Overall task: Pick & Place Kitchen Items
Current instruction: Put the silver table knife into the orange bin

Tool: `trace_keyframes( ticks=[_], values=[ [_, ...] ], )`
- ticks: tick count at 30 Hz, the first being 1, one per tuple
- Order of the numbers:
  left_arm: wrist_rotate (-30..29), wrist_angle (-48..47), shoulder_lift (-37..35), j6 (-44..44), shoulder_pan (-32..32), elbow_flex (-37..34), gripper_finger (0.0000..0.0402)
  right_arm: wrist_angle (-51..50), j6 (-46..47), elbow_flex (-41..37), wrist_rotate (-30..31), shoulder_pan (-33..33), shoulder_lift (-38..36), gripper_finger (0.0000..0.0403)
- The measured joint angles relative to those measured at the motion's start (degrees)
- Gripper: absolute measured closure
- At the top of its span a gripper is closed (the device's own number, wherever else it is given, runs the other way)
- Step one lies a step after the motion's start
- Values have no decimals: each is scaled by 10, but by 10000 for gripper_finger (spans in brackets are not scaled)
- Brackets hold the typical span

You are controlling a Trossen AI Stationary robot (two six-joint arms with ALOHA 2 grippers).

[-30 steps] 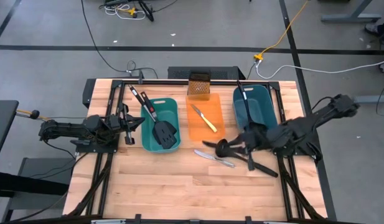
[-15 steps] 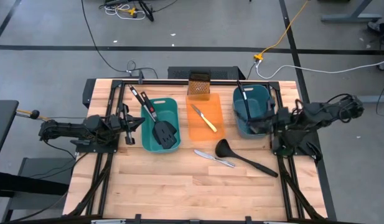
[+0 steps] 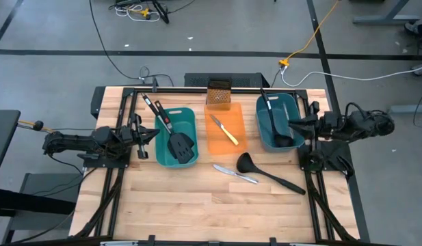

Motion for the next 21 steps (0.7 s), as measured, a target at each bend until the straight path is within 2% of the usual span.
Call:
trace_keyframes(
  ticks=[10, 16, 21],
  values=[
    [0, 0, 0, 0, 0, 0, 387, 103, -24, -162, 5, 0, -163, 357],
    [-2, -3, 0, 0, 0, 0, 387, 189, -41, -222, 14, 0, -159, 357],
    [-2, -4, 0, 0, 0, 0, 387, 217, -46, -263, 16, 0, -163, 357]
  ],
)
